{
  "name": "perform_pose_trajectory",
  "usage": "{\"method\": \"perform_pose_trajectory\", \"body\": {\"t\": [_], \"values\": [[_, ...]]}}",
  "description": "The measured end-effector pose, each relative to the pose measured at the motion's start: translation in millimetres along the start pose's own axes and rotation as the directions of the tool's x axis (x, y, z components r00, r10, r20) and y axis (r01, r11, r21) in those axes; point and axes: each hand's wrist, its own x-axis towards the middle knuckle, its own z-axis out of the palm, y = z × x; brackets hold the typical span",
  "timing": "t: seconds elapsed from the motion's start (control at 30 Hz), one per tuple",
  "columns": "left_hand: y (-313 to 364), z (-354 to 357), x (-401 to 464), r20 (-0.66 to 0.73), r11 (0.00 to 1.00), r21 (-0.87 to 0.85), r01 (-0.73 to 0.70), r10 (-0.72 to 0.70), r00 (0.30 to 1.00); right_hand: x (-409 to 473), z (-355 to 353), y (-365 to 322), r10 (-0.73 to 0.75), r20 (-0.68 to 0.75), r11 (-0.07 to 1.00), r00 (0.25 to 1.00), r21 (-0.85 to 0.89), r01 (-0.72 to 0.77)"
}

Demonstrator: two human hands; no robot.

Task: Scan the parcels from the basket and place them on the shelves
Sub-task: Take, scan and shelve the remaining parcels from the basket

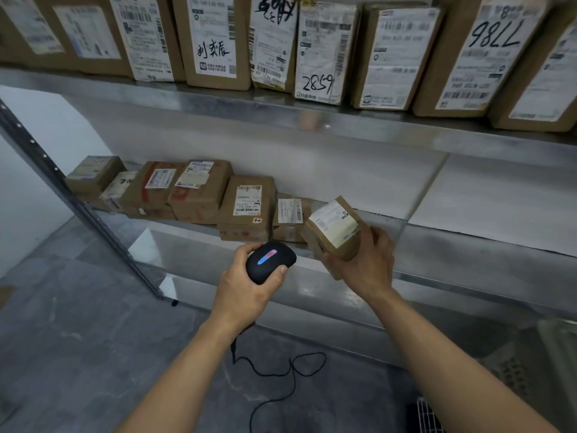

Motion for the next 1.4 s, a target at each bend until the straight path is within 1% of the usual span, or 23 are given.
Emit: {"method": "perform_pose_trajectory", "body": {"t": [0.17,0.4,0.47,0.6,0.7,0.83,1.07,1.17,1.4], "values": [[-11.5,-3.3,18.4,0.016,1.000,-0.008,0.001,-0.001,1.000,9.3,11.2,-3.0,0.123,-0.010,0.992,0.992,0.004,-0.123],[-18.6,6.7,55.6,0.067,1.000,-0.021,0.016,-0.014,0.998,47.0,29.3,5.3,0.250,-0.090,0.967,0.964,-0.033,-0.254],[-20.2,11.1,70.4,0.091,1.000,-0.024,0.017,-0.014,0.996,64.8,36.8,7.7,0.292,-0.107,0.952,0.950,-0.066,-0.300],[-21.5,18.6,97.7,0.111,0.999,-0.023,0.042,-0.039,0.993,97.5,53.3,7.3,0.387,-0.071,0.914,0.919,-0.099,-0.393],[-21.7,24.6,118.3,0.123,0.999,-0.022,0.023,-0.020,0.992,118.2,66.9,4.8,0.403,-0.069,0.904,0.912,-0.122,-0.409],[-15.7,33.0,145.7,0.121,0.998,-0.046,0.035,-0.029,0.992,139.3,78.4,-1.1,0.421,-0.056,0.896,0.905,-0.130,-0.424],[-7.1,52.0,178.3,0.141,0.999,0.024,-0.038,0.034,0.989,155.2,86.1,-8.0,0.474,0.012,0.874,0.880,-0.130,-0.469],[-1.1,55.8,186.0,0.158,0.996,0.054,-0.069,0.059,0.986,155.2,90.3,-11.7,0.470,0.001,0.877,0.882,-0.115,-0.467],[3.8,63.0,206.3,0.241,0.996,-0.001,-0.090,0.087,0.967,151.7,79.4,-18.4,0.472,0.012,0.879,0.882,-0.086,-0.469]]}}
